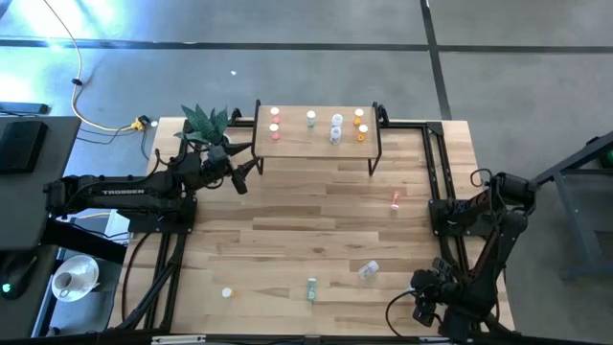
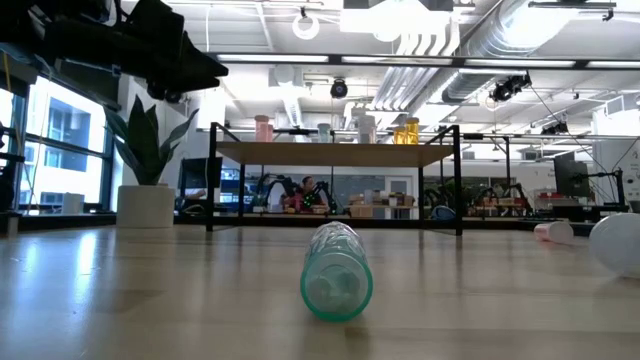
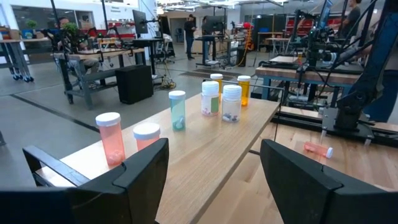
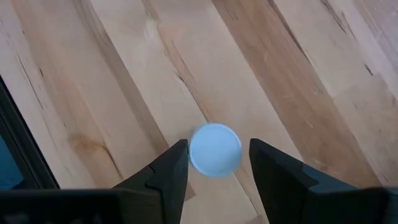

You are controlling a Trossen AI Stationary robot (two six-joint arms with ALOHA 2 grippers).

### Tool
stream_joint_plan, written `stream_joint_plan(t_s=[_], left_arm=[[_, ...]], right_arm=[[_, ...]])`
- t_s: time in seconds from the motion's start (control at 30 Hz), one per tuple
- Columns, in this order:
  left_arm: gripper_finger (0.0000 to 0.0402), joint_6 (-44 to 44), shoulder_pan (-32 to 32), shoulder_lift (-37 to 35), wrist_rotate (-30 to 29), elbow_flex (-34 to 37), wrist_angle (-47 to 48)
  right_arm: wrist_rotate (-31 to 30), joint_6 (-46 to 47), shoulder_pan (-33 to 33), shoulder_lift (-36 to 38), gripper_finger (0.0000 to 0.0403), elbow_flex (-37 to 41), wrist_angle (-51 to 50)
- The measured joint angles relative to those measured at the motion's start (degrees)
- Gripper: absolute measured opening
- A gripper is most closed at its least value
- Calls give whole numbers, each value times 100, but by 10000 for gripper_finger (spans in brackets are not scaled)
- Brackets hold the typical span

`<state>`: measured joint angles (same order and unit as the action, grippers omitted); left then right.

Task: Pick and place medicine bottles onto shelf by color
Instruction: Put the right blue pill bottle aligned with the other blue pill bottle on the shelf

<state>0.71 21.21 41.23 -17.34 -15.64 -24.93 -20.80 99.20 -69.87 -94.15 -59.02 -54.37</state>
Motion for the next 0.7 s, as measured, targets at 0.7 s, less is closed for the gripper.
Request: stream_joint_plan(t_s=[0.7], left_arm=[[243,0,1,0,0,0,-17]], right_arm=[[-17,-20,16,3,100,0,24]])
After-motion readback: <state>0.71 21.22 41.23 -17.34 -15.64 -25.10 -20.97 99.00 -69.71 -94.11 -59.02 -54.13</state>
